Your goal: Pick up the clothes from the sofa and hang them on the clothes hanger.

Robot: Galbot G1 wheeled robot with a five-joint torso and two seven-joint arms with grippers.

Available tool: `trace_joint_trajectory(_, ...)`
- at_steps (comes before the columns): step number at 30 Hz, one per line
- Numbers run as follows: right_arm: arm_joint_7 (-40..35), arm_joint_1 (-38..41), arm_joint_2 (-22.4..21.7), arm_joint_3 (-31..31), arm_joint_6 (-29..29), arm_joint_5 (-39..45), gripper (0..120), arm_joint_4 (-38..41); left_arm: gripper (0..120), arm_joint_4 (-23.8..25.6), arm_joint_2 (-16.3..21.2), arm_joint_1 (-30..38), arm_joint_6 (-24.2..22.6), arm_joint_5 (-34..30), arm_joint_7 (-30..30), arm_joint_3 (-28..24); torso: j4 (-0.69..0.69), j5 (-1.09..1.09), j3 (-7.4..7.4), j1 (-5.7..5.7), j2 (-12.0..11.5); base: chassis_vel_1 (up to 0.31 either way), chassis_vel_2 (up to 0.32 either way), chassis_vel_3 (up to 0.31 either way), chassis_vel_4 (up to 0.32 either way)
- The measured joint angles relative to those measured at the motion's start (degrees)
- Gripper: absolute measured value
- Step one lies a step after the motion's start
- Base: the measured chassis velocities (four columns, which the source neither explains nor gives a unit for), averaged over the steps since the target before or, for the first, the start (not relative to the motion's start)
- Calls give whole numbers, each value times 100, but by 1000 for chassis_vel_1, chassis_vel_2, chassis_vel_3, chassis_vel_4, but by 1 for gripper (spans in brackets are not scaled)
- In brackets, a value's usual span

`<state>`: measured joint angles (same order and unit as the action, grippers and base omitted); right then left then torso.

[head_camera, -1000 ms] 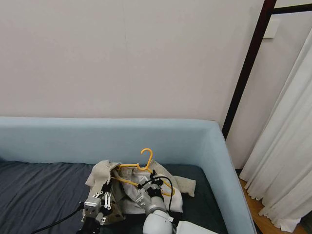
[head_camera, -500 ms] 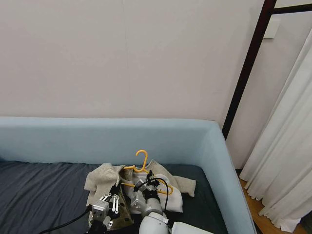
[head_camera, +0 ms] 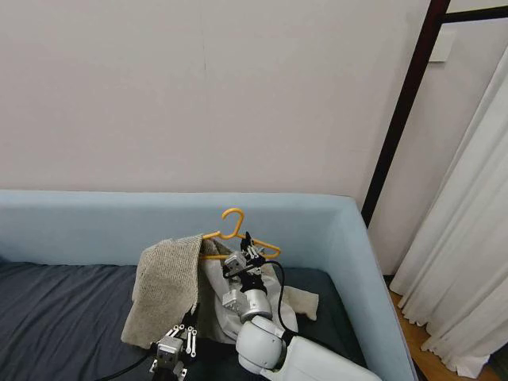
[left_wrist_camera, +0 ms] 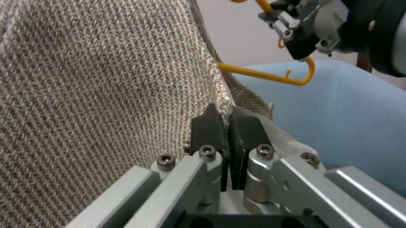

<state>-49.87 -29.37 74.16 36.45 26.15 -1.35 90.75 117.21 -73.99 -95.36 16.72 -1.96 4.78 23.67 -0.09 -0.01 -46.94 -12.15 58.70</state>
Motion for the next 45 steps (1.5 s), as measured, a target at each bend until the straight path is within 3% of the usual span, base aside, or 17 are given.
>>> trace_joint_trajectory(9, -71, -54, 110, -104, -160, 195, 5, 46, 0, -91, -29, -1, 30, 15, 105, 56, 0, 0, 0, 0, 0, 0, 0, 0, 0)
trace_joint_trajectory(18, -331, -115, 337, -27, 5, 1950, 5, 201, 0, 90, -34, 30, 522, -9, -66, 10, 1, 0, 0, 0, 0, 0, 0, 0, 0)
trace_joint_trajectory(22, -309, -172, 372, -22, -64, 1966, 5, 134, 4, 144, 22, 45, 555, -10, -103, 54, 0, 0, 0, 0, 0, 0, 0, 0, 0)
trace_joint_trajectory(26, -250, -250, 397, -65, -140, 1801, 5, 125, 23, 170, 132, -71, 615, 3, -121, 201, 0, 0, 0, 0, 0, 0, 0, 0, 0)
trace_joint_trajectory(28, -239, -250, 395, -76, -155, 1768, 5, 132, 25, 171, 148, -106, 629, 26, -121, 239, 0, 0, 0, 0, 0, 0, 0, 0, 0)
trace_joint_trajectory(30, -187, -250, 379, -137, -262, 1643, 5, 152, 36, 168, 199, -217, 638, 149, -116, 357, 0, -1, 0, 0, 0, 0, 0, 0, 0)
trace_joint_trajectory(32, -167, -249, 374, -169, -321, 1597, 5, 160, 39, 156, 220, -268, 638, 213, -101, 412, 0, 0, 0, 0, 0, 0, 0, 0, 0)
trace_joint_trajectory(37, -73, -261, 375, -278, -649, 1335, 5, 134, 60, 177, 336, -484, 729, 241, -21, 686, 0, -2, 0, 0, 0, 0, 0, 0, 0)
trace_joint_trajectory(42, 69, -357, 442, -331, -956, 921, 5, -10, 77, 625, 669, -695, 772, -325, -11, 1060, 0, -1, 0, 0, 0, 0, 0, 0, 0)
trace_joint_trajectory(45, 175, -431, 546, -391, -1147, 555, 5, -160, 92, 1148, 1264, -803, 697, -1095, -66, 1494, 0, -2, 0, 0, 0, 0, 0, 0, 0)
